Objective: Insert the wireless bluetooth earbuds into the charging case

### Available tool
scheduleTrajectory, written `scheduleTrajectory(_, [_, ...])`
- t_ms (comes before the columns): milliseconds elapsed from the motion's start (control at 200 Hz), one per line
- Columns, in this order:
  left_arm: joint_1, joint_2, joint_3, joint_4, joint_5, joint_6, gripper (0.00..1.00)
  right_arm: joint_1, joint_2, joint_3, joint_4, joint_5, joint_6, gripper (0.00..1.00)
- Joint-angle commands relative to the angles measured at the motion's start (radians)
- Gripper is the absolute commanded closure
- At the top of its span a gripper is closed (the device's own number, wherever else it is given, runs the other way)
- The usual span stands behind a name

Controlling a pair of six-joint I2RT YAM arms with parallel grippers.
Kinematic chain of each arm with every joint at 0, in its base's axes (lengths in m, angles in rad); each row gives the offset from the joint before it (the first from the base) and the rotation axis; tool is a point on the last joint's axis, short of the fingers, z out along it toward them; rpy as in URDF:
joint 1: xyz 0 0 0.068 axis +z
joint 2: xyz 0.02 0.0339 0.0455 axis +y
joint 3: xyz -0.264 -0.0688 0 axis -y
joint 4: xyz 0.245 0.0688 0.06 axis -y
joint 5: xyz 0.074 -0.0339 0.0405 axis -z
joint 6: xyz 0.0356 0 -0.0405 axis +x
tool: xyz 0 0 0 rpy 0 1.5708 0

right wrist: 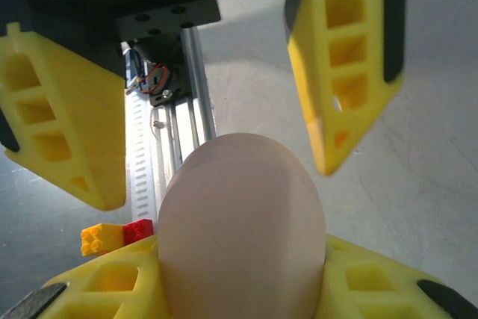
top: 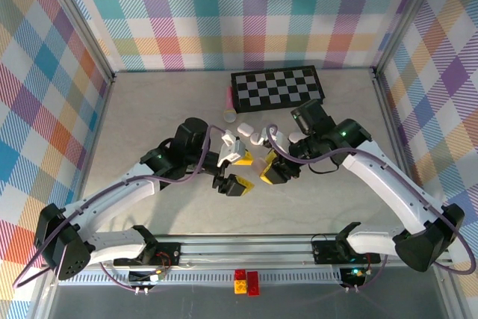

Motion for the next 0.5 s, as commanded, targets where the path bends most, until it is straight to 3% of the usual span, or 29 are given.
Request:
scheduleTrajectory(0, [-0.011, 0.018, 0.049, -0.003, 0.056, -0.003, 0.25, 0.008, 0.022, 0.036, -0.033, -0.066, -0.051, 0.71])
scheduleTrajectory(215, [-0.016, 0.039, 0.063, 0.002, 0.075, -0.03, 0.33, 0.018, 0.044, 0.044, -0.039, -0.064, -0.068, 0.71])
scheduleTrajectory(495, [-0.018, 0.036, 0.055, -0.004, 0.071, -0.036, 0.53, 0.019, 0.045, 0.057, -0.042, -0.041, -0.075, 0.73])
